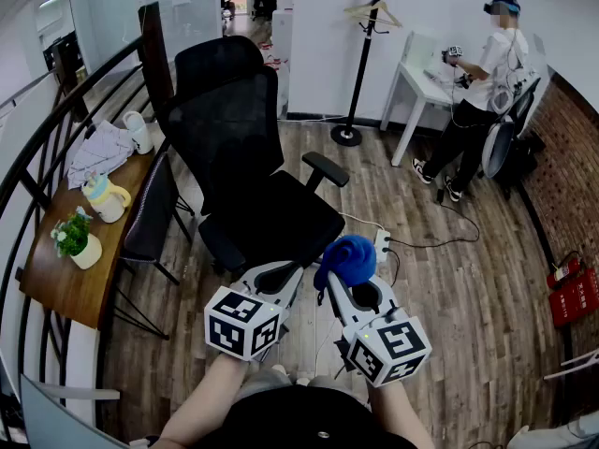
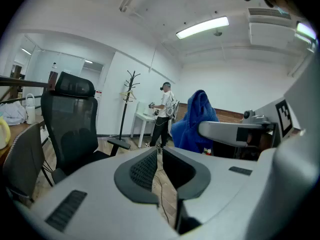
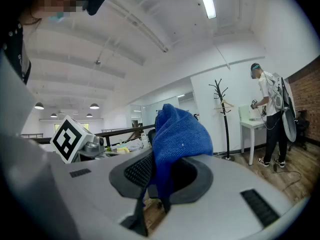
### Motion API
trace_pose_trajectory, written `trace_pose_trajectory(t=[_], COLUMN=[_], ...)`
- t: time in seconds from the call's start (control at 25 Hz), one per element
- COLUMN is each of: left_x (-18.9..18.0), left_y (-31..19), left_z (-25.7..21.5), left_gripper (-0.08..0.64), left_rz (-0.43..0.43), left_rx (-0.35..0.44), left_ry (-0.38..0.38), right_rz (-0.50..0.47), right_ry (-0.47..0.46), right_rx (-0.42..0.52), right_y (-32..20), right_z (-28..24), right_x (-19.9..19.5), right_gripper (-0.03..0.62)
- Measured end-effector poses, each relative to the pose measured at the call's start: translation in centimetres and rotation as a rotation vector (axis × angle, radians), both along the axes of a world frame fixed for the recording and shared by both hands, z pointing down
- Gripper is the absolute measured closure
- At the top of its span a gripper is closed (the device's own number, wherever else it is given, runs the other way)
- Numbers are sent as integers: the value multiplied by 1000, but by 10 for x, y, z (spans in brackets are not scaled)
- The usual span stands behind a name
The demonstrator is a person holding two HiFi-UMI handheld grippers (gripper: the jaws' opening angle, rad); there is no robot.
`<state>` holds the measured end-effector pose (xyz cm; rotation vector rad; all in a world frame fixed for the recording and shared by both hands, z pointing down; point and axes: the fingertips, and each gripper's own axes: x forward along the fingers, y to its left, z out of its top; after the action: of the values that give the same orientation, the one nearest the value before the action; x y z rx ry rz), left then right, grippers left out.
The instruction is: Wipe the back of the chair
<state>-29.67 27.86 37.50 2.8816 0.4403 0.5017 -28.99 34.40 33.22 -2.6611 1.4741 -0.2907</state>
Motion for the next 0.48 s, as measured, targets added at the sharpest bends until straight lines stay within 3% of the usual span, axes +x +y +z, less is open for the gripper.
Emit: trace_pose_trajectory(t=[0.48], left_x=[1], left_y=[-1], left_z=[0], left_gripper=[517], left_rz=[0], left_rx=[20], left_ry=[12], right_rz=[9], right_ry=[-13], right_rx=[-15], right_y=[3], right_z=[9], right_x=[0], right_gripper=[506])
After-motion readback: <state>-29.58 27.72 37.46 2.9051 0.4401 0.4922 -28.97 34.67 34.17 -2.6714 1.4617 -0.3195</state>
